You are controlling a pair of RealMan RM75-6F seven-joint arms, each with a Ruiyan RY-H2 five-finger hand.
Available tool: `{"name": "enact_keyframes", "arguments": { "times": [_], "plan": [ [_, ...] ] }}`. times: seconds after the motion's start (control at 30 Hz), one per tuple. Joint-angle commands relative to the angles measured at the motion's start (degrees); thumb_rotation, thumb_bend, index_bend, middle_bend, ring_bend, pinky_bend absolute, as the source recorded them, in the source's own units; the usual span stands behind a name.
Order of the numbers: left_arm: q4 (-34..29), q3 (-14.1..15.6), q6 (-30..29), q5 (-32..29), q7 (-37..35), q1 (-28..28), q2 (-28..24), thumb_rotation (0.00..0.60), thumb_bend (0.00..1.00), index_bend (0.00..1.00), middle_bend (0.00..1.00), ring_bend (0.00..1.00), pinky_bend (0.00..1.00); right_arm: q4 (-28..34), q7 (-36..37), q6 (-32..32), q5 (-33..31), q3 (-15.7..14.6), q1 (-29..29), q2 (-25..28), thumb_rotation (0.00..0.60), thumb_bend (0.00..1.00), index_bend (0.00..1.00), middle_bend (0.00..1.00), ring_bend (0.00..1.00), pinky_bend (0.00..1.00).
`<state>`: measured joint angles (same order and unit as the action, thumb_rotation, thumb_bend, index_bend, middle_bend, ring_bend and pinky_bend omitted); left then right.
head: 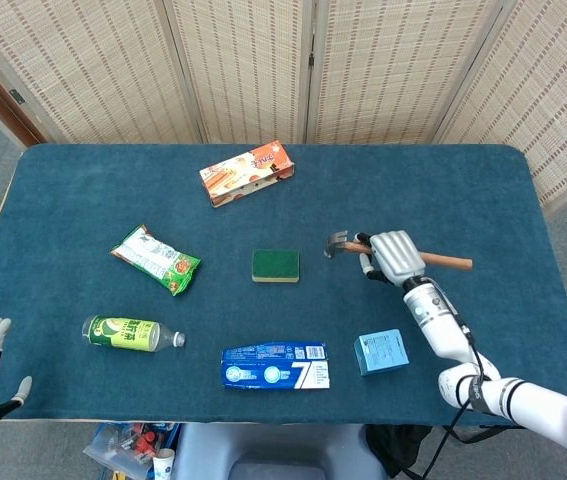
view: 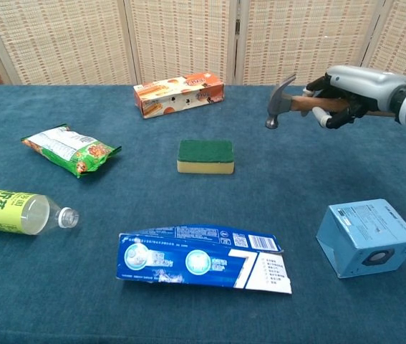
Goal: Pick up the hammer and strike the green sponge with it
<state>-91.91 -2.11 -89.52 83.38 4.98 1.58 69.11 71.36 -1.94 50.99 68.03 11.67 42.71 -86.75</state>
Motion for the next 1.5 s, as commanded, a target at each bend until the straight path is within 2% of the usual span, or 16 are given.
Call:
{"name": "enact_keyframes", "arguments": {
  "times": [0.03,0.23,0.47,1.0,1.13,1.5],
  "plan": [
    [0.16,0.01,-0.04,-0.17,-0.23,0.13,0.01,0.600,0.30,0.00,0.00,0.00,0.00,0.29,0.02,-0.28,0.03,0.51,0.53,-0.45,0.600,0.68,0.63,0.77,0.62,0.63],
    [0.70,0.05,-0.04,-0.23,-0.88,0.25,0.12,0.600,0.31,0.00,0.00,0.00,0.00,-0.05,-2.17,-1.64,-0.27,1.59,2.99,-2.47,0.600,0.68,0.64,0.78,0.63,0.63],
    [1.41,0.13,-0.15,-0.49,-1.85,0.62,0.13,0.600,0.31,0.00,0.00,0.00,0.00,-1.83,-6.02,-4.25,-3.72,3.04,6.04,-5.73,0.600,0.68,0.64,0.78,0.63,0.63],
    [2.71,0.25,0.34,-0.87,-2.95,0.85,0.60,0.600,0.31,0.00,0.00,0.00,0.00,-10.25,-10.50,-10.72,-9.93,2.81,10.70,-12.80,0.600,0.69,0.64,0.78,0.63,0.64],
    [3.07,0.25,0.18,-0.97,-3.35,1.06,0.63,0.600,0.31,0.00,0.00,0.00,0.00,-10.59,-9.93,-10.55,-9.95,3.08,10.79,-13.00,0.600,0.69,0.64,0.78,0.63,0.64],
    [2.63,0.21,0.19,-0.54,-2.83,0.90,0.60,0.600,0.31,0.00,0.00,0.00,0.00,-6.24,-6.22,-6.97,-6.78,3.76,9.01,-9.59,0.600,0.69,0.64,0.78,0.63,0.64]
  ]
}}
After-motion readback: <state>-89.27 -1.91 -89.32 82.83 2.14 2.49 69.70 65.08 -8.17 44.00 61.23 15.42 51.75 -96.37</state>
